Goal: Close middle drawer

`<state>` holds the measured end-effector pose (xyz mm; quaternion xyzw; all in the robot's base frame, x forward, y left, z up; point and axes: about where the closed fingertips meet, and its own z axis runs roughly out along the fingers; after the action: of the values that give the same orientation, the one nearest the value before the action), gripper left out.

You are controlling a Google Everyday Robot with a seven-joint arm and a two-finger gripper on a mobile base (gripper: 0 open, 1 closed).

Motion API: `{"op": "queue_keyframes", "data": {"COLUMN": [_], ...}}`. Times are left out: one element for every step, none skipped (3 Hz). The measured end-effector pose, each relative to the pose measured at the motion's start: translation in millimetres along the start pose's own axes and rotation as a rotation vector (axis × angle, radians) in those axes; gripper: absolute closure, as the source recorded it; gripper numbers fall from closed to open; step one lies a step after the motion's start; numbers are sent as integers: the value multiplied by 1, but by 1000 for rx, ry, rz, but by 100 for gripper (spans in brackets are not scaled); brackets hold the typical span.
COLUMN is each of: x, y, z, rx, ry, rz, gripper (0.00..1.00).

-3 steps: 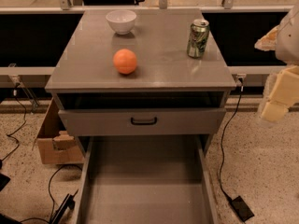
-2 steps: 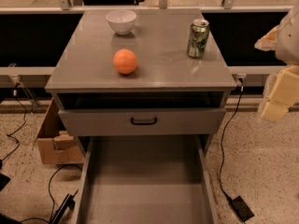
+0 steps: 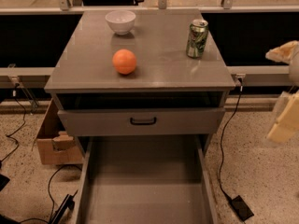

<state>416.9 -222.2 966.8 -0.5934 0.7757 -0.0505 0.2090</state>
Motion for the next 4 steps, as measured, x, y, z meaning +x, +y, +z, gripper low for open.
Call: {"op": "queue_keyframes", "data": {"x": [45, 90, 130, 161], "y": [32, 70, 106, 133], "z": [27, 67, 108, 140], "rx": [16, -6, -26, -35], "ry": [28, 74, 151, 201], "rz": [73, 133, 153, 188], "gripper": [0, 0, 0, 0]}}
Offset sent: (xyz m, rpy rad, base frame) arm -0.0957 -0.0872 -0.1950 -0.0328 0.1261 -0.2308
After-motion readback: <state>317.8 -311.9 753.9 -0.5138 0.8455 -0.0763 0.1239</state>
